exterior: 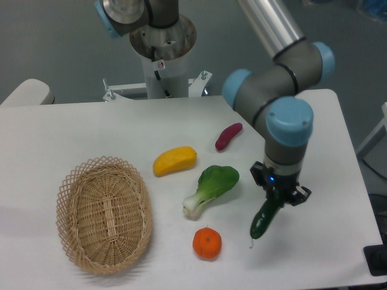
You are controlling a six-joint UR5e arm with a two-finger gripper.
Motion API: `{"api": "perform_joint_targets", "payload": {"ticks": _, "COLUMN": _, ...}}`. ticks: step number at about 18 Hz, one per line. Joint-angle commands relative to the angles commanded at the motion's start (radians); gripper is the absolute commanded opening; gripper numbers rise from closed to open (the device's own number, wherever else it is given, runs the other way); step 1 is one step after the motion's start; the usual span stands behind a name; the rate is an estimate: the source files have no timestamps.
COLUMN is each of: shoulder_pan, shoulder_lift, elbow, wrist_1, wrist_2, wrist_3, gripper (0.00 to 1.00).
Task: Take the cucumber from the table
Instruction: 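Lift the gripped cucumber up off the table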
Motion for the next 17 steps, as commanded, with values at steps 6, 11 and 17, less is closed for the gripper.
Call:
{"api": "perform_joint_targets", "payload": {"ticks": 6, "shoulder_pan": -0.042, "shoulder_lift": 0.046, "elbow": -0.005, "wrist_1": -0.049, "wrist_2": -0.02, "wrist_3": -0.11, "gripper": 0.23}}
{"api": "perform_joint_targets", "payload": {"ticks": 11, "shoulder_pan": -0.035, "shoulder_lift": 0.071, "elbow": -0.012, "wrist_1": -0.068, "wrist_2": -0.026, "wrist_3": -0.118, "gripper": 0.23}}
{"api": "perform_joint_targets", "payload": {"ticks": 17, "shoulder_pan": -0.031, "shoulder_lift": 0.072, "elbow": -0.014, "wrist_1": -0.071, "wrist_2": -0.026, "wrist_3": -0.118, "gripper": 0.23}}
